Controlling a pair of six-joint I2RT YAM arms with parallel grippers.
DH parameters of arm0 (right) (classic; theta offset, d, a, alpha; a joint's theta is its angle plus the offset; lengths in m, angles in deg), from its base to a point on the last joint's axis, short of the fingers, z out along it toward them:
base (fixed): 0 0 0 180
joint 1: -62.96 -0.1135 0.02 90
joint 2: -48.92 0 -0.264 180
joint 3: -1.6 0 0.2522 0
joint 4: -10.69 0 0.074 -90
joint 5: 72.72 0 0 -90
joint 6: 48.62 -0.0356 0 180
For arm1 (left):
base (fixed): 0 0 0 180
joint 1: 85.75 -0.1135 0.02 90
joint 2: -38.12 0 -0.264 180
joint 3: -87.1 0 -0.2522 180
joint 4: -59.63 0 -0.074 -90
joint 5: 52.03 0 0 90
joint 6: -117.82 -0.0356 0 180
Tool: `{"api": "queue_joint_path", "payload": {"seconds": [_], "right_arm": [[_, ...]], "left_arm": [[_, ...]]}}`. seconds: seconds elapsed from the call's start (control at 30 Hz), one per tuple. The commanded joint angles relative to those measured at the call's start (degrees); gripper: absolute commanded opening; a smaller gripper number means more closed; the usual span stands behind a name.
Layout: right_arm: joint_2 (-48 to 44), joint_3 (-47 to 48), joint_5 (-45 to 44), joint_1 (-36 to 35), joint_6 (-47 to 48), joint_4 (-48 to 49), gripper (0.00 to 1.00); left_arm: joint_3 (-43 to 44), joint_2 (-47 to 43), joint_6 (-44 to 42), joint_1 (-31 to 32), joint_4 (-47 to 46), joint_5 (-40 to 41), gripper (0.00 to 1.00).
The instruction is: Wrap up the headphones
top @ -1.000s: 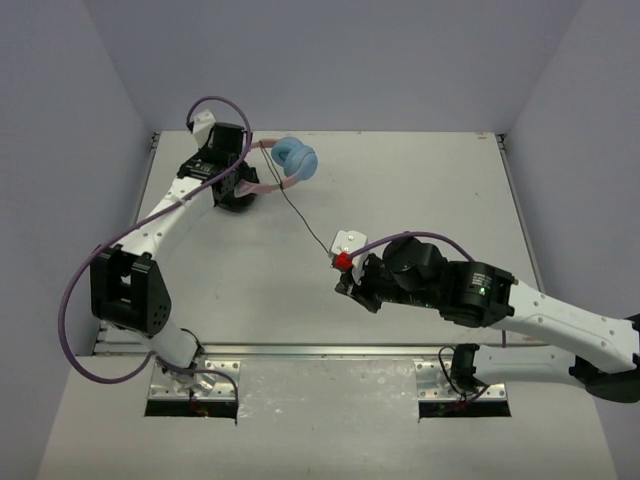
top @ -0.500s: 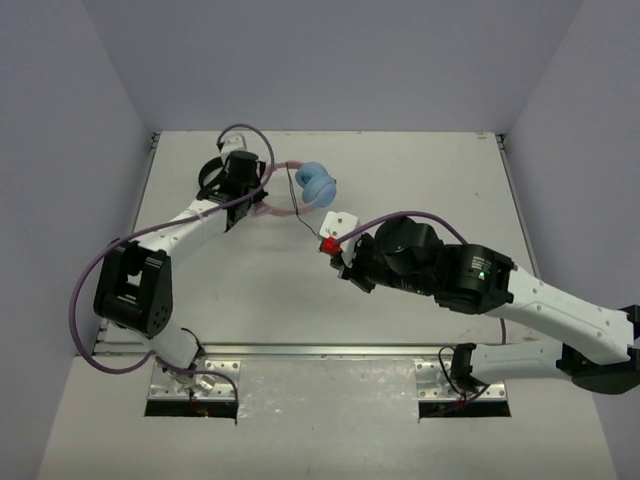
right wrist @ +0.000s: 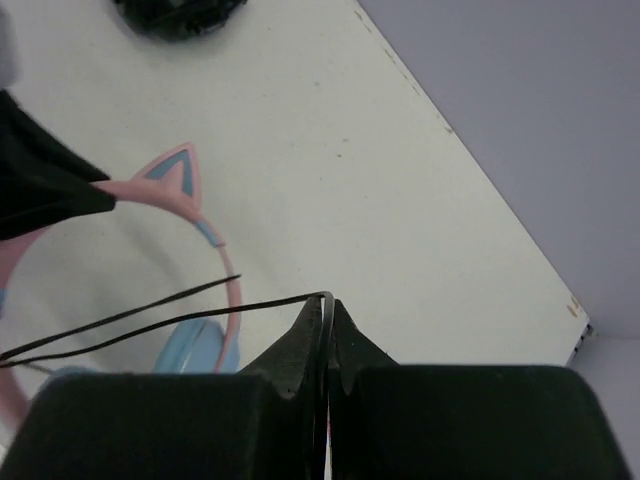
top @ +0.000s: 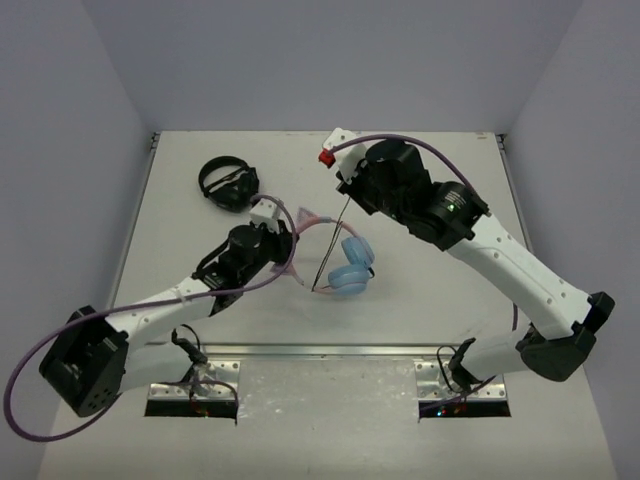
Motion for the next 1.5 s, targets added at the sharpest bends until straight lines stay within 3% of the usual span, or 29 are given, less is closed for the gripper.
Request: {"api": "queue_joint_path", "payload": {"seconds": [0.0, 0.3, 0.43, 0.53, 0.83, 1.03, 1.17, 1.3, 1.47], "right_arm": [[2.3, 3.5, -0.7, 3.4, 3.8, 3.6, 0.01], [5.6, 3.9, 5.0, 17.2, -1.2, 8.0, 0.01], [3.8, -2.5, 7.4, 19.5, -3.2, 11.8, 0.01], [3.0, -7.3, 9.0, 20.3, -3.9, 13.9, 0.01], [1.0, -15.6, 12.1, 22.1, -6.1, 18.1, 0.01], [-0.1, -20.3, 15.4, 22.8, -9.2, 21.1, 0.01], [-4.6, -28.0, 24.5, 22.8, -17.4, 26.4, 0.01], [-10.1, -36.3, 40.1, 22.3, -25.9, 38.3, 0.01], [-15.2, -44.5, 47.6, 19.2, -35.5, 49.2, 0.01]], "left_arm": [[-3.5, -9.7, -2.1, 3.9, -9.5, -5.5, 0.0], [-12.7, -31.1, 2.9, 8.9, 0.8, -4.2, 0.0], [-11.0, -37.5, 5.7, 9.3, 6.5, 2.3, 0.0], [-8.4, -39.8, 7.4, 9.6, 7.1, 0.1, 0.0], [5.7, -36.8, 8.2, 9.6, 20.1, -3.4, 0.0], [17.3, -34.6, 9.7, 9.6, 29.0, 1.3, 0.0], [26.0, -30.8, 12.6, 9.6, 32.0, 2.3, 0.01], [32.7, -25.3, 16.8, 9.6, 35.3, 1.9, 0.0], [38.5, -19.9, 24.2, 9.6, 36.7, 5.6, 0.0]]}}
